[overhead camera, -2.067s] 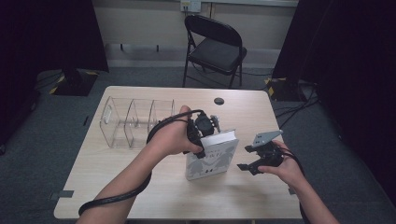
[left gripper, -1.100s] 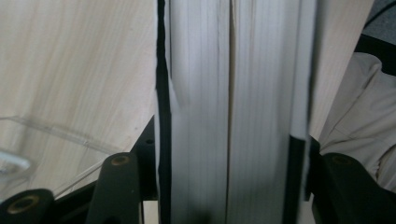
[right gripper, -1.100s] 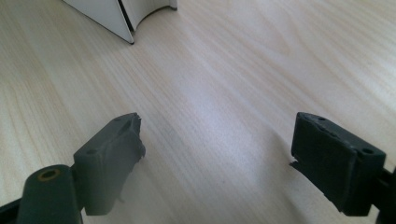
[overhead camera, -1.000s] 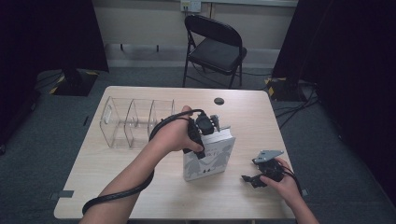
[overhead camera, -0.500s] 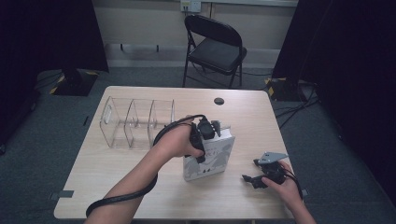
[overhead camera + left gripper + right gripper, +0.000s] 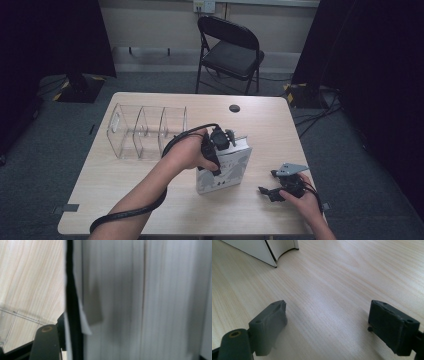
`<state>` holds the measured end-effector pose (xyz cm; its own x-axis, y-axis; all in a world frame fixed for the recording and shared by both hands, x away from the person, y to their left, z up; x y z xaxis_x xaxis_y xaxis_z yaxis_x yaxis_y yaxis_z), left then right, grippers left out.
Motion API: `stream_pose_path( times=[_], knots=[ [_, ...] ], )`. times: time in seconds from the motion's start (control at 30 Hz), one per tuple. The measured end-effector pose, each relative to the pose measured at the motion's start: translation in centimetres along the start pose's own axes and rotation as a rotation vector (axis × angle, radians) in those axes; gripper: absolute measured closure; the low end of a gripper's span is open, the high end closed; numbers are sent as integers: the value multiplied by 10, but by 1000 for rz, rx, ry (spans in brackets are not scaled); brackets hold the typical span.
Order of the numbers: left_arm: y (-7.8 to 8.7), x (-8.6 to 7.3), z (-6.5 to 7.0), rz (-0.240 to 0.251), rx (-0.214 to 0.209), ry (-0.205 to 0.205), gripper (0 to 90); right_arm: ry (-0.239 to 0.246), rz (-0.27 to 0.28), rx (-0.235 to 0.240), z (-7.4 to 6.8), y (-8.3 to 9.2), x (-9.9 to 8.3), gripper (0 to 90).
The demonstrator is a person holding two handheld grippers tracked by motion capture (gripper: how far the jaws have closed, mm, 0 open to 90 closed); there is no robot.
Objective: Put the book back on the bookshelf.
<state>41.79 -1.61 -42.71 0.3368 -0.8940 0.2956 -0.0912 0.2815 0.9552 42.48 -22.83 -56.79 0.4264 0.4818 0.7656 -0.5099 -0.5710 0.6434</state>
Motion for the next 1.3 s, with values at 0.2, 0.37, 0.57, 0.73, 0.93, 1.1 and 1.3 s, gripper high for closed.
stream_pose_path(
  times=[0.2,0.37,0.57,0.73,0.93,1.1,1.3],
  knots=[
    [0,-1,3,-36,2,-4,376,-1,3,-5,0,0,0,137],
    [0,-2,0,-50,36,-18,418,-3,4,-4,0,0,0,137],
    [4,-1,4,-61,18,-8,474,-4,5,-4,0,0,0,136],
    [7,-1,7,-69,19,24,517,-4,5,-3,0,0,0,136],
    [9,-3,9,-70,33,83,522,-6,6,-1,0,-1,0,136],
    [12,-5,11,-79,36,114,525,-6,7,-2,0,-1,0,136],
    [18,-8,12,-82,18,141,526,-6,7,-2,0,-1,0,136]
  ],
)
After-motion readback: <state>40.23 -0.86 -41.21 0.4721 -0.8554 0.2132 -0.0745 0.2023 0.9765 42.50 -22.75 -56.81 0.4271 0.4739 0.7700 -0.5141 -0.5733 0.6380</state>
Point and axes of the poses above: each handheld gripper's, and its own axes: y roughly backward along the jaws, x roughly out of its top, z roughly to its right, the point moved 10 cm from there along -y, roughly forward along the jaws, and after that the axes turned 3 degrees about z, right-handed, at the moved point
